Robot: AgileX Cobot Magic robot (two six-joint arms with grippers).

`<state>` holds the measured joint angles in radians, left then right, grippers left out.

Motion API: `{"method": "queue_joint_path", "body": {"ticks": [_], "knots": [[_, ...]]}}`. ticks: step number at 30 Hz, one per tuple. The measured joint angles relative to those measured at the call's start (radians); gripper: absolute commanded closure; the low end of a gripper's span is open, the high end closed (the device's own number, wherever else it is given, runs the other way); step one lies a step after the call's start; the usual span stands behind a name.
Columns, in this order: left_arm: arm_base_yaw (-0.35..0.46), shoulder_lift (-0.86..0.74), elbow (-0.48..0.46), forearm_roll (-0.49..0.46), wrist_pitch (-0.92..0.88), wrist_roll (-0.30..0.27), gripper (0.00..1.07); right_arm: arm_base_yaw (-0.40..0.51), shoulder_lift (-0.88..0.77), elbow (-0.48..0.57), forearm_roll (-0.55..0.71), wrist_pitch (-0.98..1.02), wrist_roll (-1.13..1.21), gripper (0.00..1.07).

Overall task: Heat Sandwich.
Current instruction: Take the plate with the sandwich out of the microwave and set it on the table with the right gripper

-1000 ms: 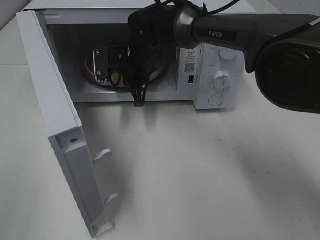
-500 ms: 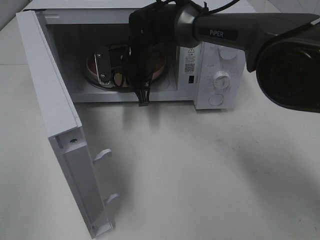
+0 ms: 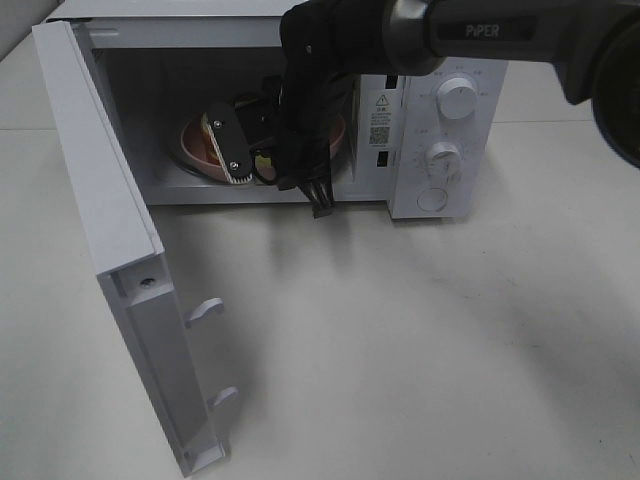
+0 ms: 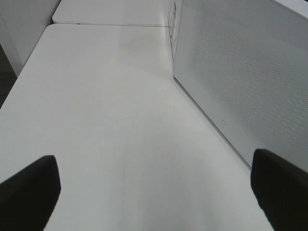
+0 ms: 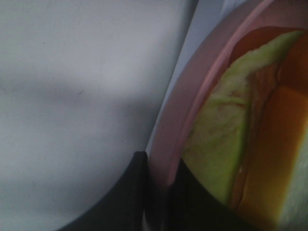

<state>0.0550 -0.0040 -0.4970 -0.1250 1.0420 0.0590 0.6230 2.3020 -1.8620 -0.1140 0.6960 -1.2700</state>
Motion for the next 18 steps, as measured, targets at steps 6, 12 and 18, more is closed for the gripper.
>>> {"method": "queue_joint_path", "body": {"ticks": [6, 12, 18], "knots": [[0.000, 0.000, 0.000, 0.000, 0.000, 0.000, 0.03, -0.004, -0.075, 0.123, 0.034, -0.043, -0.106, 1.07], [0.000, 0.000, 0.000, 0.000, 0.000, 0.000, 0.03, -0.004, -0.132, 0.204, 0.042, -0.060, -0.149, 1.07], [0.000, 0.000, 0.000, 0.000, 0.000, 0.000, 0.03, -0.004, -0.208, 0.295, 0.042, -0.072, -0.197, 1.07]]}}
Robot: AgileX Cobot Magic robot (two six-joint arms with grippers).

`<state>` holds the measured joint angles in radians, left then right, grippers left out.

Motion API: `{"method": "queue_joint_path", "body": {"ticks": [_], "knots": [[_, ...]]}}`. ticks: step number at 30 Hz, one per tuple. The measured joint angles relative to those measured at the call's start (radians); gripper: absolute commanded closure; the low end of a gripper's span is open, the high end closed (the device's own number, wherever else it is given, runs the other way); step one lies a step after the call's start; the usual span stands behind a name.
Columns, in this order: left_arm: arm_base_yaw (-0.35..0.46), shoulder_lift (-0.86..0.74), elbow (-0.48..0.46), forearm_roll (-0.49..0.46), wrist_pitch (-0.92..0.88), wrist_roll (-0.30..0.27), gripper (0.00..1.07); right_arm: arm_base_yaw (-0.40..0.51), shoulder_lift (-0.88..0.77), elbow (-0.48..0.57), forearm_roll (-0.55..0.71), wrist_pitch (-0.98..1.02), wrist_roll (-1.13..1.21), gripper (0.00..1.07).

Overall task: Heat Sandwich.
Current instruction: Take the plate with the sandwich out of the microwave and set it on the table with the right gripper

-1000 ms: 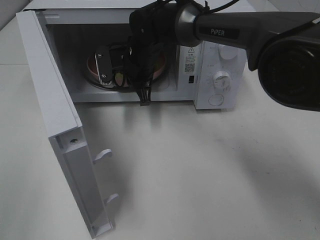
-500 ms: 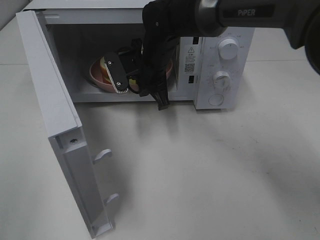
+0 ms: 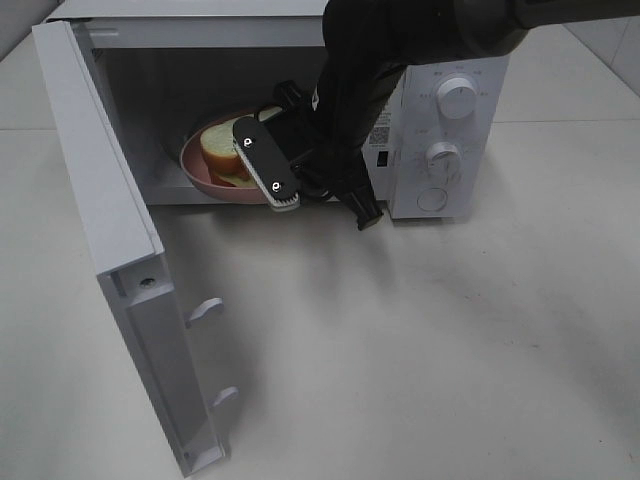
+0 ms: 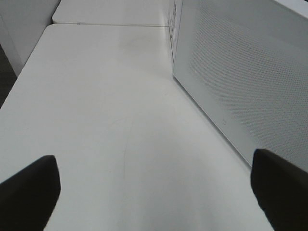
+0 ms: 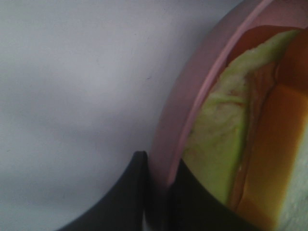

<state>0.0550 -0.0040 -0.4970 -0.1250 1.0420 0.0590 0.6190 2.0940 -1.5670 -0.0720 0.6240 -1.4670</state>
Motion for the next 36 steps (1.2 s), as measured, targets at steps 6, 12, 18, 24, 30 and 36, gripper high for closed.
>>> {"method": "queue_joint_path", "body": {"ticks": [6, 12, 18, 24, 30, 36], "knots": [[0.000, 0.000, 0.000, 0.000, 0.000, 0.000, 0.03, 0.001, -0.070, 0.089, 0.001, -0.036, -0.036, 1.07], [0.000, 0.000, 0.000, 0.000, 0.000, 0.000, 0.03, 0.010, -0.140, 0.195, 0.006, -0.071, -0.067, 1.07], [0.000, 0.000, 0.000, 0.000, 0.000, 0.000, 0.03, 0.020, -0.204, 0.275, 0.007, -0.133, -0.074, 1.07], [0.000, 0.000, 0.000, 0.000, 0.000, 0.000, 0.03, 0.024, -0.294, 0.375, 0.007, -0.188, -0.075, 1.07], [0.000, 0.000, 0.000, 0.000, 0.000, 0.000, 0.03, 0.043, -0.367, 0.461, 0.007, -0.204, -0.074, 1.07], [0.000, 0.000, 0.000, 0.000, 0.000, 0.000, 0.03, 0.044, -0.460, 0.583, 0.007, -0.237, -0.074, 1.07]]}}
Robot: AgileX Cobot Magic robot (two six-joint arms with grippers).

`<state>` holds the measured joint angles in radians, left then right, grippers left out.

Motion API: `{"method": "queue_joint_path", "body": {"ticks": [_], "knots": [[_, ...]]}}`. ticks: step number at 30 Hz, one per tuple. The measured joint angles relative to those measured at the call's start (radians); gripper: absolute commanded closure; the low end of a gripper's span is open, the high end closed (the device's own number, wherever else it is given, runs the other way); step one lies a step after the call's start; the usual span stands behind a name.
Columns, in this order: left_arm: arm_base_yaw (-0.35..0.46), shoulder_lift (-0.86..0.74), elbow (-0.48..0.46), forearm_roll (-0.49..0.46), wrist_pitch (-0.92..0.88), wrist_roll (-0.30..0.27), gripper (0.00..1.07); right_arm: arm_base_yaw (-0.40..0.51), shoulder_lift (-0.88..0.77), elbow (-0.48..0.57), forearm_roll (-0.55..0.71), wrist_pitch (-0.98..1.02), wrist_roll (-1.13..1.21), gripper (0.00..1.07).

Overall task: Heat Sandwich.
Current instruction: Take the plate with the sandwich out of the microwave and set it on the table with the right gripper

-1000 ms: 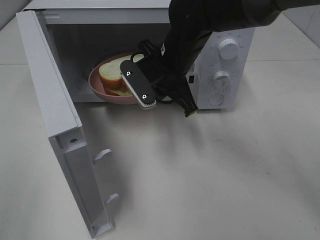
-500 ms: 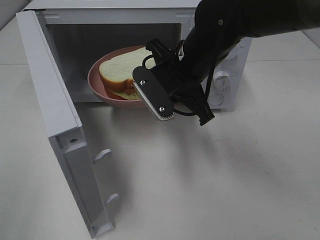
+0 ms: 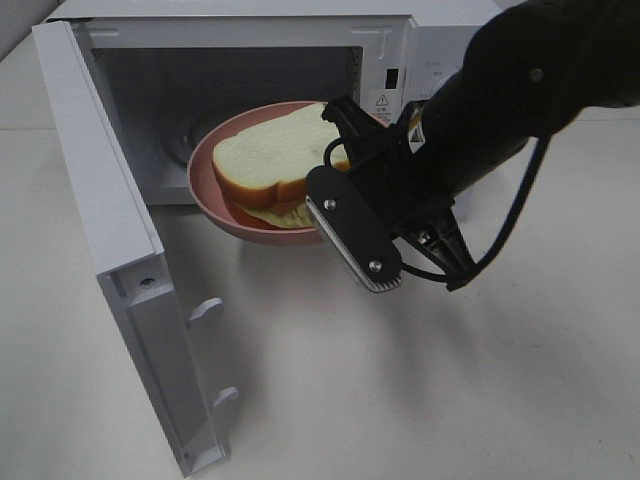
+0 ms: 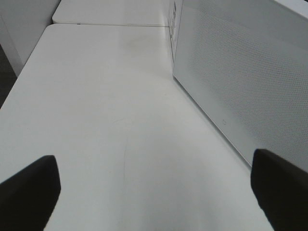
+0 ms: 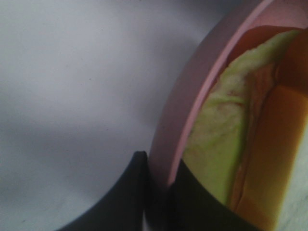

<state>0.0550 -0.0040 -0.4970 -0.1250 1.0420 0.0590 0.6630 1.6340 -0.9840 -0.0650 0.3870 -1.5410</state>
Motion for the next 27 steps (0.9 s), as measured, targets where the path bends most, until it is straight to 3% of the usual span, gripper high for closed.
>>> {"method": "queue_joint_path", "body": {"ticks": [14, 27], "knots": [[0.000, 0.000, 0.000, 0.000, 0.000, 0.000, 0.03, 0.000, -0.197, 0.201, 0.000, -0.003, 0.021, 1.07], [0.000, 0.000, 0.000, 0.000, 0.000, 0.000, 0.03, 0.000, -0.391, 0.309, 0.000, 0.040, 0.075, 1.07]]}}
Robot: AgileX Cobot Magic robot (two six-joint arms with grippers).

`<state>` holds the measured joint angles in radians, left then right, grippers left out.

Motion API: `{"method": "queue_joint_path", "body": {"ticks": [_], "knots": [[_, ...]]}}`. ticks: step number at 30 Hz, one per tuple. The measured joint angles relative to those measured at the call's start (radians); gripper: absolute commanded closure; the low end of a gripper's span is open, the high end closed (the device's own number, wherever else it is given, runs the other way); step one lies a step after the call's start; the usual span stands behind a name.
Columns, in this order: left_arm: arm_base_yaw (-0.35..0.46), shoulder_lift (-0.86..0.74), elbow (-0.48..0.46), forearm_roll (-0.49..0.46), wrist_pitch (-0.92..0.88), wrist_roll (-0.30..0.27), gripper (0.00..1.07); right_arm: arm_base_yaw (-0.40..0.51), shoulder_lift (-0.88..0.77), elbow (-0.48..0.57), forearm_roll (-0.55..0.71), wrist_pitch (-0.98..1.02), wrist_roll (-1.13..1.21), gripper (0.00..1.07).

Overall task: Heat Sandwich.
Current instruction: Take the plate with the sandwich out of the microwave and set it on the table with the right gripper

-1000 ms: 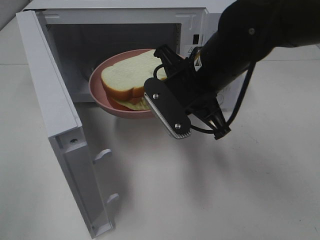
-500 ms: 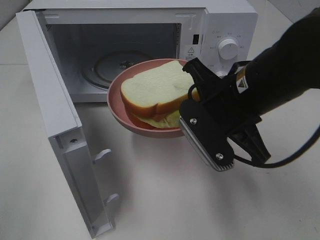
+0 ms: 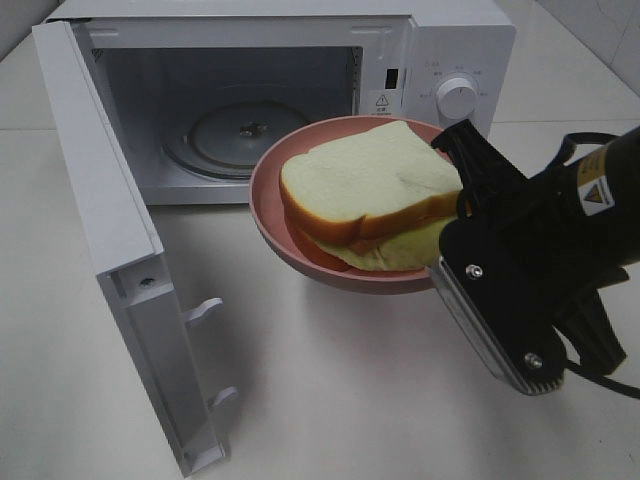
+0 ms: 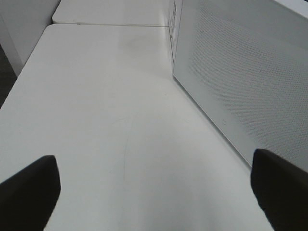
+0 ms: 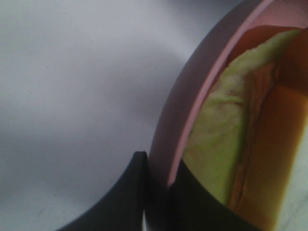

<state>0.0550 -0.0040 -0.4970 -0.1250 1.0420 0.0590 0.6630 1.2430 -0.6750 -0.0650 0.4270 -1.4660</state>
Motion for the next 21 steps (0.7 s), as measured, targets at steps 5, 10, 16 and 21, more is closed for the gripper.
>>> {"method": "queue_joint_path", "body": {"ticks": [5, 10, 16, 21], "knots": [[0.000, 0.000, 0.000, 0.000, 0.000, 0.000, 0.03, 0.000, -0.068, 0.037, 0.000, 0.031, 0.030, 1.07], [0.000, 0.000, 0.000, 0.000, 0.000, 0.000, 0.03, 0.000, -0.126, 0.071, -0.017, 0.052, 0.068, 1.07], [0.000, 0.000, 0.000, 0.000, 0.000, 0.000, 0.03, 0.000, -0.179, 0.098, -0.087, 0.094, 0.180, 1.07], [0.000, 0.000, 0.000, 0.000, 0.000, 0.000, 0.03, 0.000, -0.204, 0.100, -0.186, 0.145, 0.321, 1.07]]}}
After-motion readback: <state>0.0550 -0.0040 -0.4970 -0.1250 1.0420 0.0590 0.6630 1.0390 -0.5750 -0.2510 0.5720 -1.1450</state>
